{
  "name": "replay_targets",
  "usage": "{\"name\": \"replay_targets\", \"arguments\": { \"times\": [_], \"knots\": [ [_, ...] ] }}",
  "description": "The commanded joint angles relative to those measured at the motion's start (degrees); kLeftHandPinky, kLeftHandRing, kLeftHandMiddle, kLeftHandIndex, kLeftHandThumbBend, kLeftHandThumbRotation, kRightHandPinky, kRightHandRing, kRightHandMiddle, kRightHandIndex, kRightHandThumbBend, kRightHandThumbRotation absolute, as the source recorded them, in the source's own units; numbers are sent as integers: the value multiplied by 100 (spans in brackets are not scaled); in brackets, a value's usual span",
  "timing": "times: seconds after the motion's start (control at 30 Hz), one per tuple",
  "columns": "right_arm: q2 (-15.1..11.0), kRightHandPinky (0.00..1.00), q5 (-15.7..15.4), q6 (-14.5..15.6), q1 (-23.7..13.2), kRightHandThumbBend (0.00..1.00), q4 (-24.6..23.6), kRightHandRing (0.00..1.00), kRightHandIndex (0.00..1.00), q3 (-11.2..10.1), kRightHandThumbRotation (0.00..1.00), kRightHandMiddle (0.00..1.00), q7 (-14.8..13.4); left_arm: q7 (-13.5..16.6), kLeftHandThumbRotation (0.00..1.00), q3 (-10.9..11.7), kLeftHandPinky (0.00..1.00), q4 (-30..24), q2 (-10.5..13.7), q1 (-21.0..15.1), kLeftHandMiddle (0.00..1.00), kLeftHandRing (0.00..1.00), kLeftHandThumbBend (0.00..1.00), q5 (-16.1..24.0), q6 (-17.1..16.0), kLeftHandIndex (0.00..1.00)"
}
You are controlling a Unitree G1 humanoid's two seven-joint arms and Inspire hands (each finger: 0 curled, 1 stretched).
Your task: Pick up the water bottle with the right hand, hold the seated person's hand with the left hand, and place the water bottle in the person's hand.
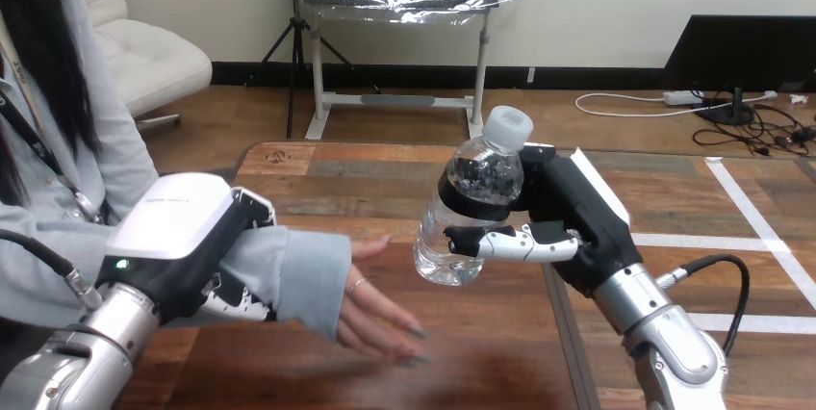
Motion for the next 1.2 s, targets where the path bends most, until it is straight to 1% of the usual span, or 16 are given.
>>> {"name": "replay_targets", "arguments": {
  "times": [0.0,0.23,0.47,0.67,0.93,1.17],
  "knots": [
    [87,19,27,-281,-691,73,64,25,44,-50,0,35,-101,105,0,245,26,-699,-69,-268,34,28,84,-226,-122,35],
    [104,20,-36,-389,-738,73,276,26,45,-22,0,37,-96,84,0,294,26,-867,-92,-240,33,28,85,-291,-95,35],
    [142,21,-130,-499,-726,74,369,26,45,5,0,37,-125,46,0,317,27,-989,-113,-222,33,28,85,-308,-60,35],
    [221,22,-171,-525,-612,75,242,27,45,81,0,37,-111,12,0,320,27,-1057,-129,-214,33,28,85,-308,-22,35],
    [288,23,-397,-599,-385,76,-45,28,44,272,0,38,-200,28,0,298,27,-1072,-155,-226,33,28,86,-271,-20,35],
    [346,22,-465,-584,-192,78,-350,28,44,414,0,37,-234,5,0,290,27,-1114,-194,-235,33,28,87,-282,-7,35]
  ]
}}
